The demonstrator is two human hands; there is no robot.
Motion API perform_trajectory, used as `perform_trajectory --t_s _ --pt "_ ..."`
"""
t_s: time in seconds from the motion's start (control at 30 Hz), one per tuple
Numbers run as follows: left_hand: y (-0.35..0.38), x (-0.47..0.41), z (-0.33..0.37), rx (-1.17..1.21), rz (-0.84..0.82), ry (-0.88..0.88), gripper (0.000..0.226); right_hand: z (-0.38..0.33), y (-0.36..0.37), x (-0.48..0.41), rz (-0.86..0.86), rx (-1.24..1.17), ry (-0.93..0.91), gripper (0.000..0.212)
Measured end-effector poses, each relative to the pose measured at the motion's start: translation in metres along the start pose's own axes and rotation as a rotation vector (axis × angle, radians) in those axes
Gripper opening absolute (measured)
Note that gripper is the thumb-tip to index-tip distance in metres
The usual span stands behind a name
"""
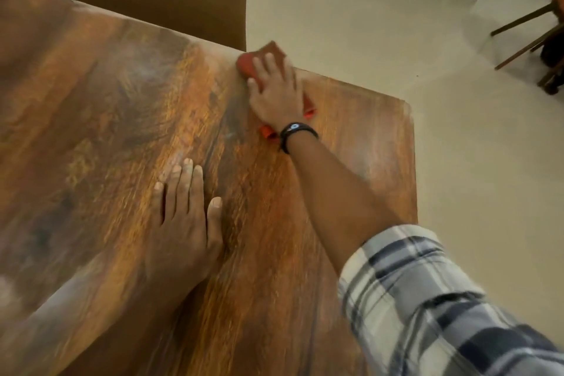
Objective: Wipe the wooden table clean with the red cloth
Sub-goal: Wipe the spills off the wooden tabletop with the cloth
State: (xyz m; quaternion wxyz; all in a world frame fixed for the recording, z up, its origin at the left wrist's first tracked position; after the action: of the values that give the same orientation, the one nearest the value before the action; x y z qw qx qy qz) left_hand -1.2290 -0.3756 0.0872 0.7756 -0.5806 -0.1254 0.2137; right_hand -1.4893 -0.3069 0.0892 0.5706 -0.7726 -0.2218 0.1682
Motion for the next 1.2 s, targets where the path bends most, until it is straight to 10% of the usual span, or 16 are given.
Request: perform_trajectory --t_s 0.13,0.43,0.77,1.0,1.2 --pt "-0.002 0.001 0.0 0.034 -0.052 0.007 0.065 -0.04 0.016 0.032 -0.077 -0.036 -0.188 0.052" --pt "0.008 0.0 -0.006 0.055 -0.005 0.054 0.066 0.192 -0.065 0.136 0.099 -0.065 0.368 0.052" --pt "0.006 0.001 -0.002 0.056 -0.033 0.073 0.061 0.065 -0.024 0.304 0.069 -0.104 0.26 0.055" --pt "-0.016 -0.002 -0.015 0.598 -0.143 0.002 0.053 -0.065 0.024 0.266 -0.113 -0.004 -0.317 0.053" --pt "-0.053 -0.037 -0.101 0.595 -0.008 -0.053 0.05 0.001 -0.014 0.16 0.023 -0.063 0.269 0.053"
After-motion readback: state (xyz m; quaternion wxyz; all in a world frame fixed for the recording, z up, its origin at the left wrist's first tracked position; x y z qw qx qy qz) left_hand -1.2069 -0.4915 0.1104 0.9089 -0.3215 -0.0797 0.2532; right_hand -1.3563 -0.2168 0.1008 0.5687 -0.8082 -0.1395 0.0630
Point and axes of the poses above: each hand's wrist, its own x-axis away from the middle knuckle, its own y-axis out of the palm, z = x × y, the point moved 7 cm from there along -x, towards the middle knuckle, and after that the axes turned 10 degrees about -y, right-handed, at the moved point
